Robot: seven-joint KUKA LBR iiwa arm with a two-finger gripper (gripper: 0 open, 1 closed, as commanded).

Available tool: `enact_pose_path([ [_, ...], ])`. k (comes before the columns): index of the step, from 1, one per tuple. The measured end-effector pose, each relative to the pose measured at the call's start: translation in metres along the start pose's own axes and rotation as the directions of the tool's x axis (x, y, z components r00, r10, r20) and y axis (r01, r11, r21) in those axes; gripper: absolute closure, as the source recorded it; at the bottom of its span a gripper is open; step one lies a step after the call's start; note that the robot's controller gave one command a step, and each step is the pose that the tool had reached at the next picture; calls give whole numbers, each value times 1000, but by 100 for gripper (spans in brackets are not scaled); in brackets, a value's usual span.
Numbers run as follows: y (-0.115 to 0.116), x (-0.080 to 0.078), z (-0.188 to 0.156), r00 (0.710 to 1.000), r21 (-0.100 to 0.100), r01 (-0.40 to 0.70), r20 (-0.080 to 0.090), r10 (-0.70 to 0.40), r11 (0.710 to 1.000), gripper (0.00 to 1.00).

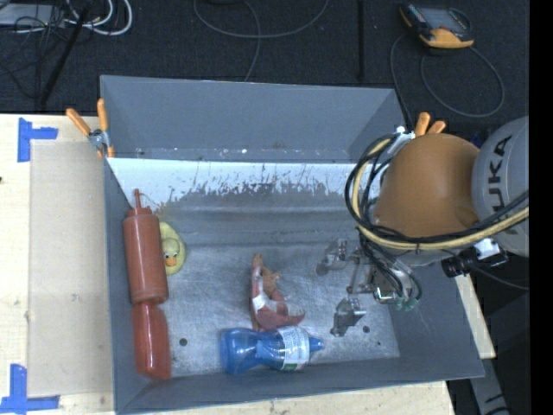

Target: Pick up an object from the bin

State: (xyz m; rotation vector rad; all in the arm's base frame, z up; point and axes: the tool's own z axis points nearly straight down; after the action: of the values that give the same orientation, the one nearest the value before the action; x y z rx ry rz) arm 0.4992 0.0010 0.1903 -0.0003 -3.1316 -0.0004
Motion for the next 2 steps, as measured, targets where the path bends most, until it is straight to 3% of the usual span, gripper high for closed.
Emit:
enact_pose_path([
  [1,0,-2,-4,1000,0,0,8,0,1000,0],
  [2,41,4,58,998,2,67,11,-67,998,0],
])
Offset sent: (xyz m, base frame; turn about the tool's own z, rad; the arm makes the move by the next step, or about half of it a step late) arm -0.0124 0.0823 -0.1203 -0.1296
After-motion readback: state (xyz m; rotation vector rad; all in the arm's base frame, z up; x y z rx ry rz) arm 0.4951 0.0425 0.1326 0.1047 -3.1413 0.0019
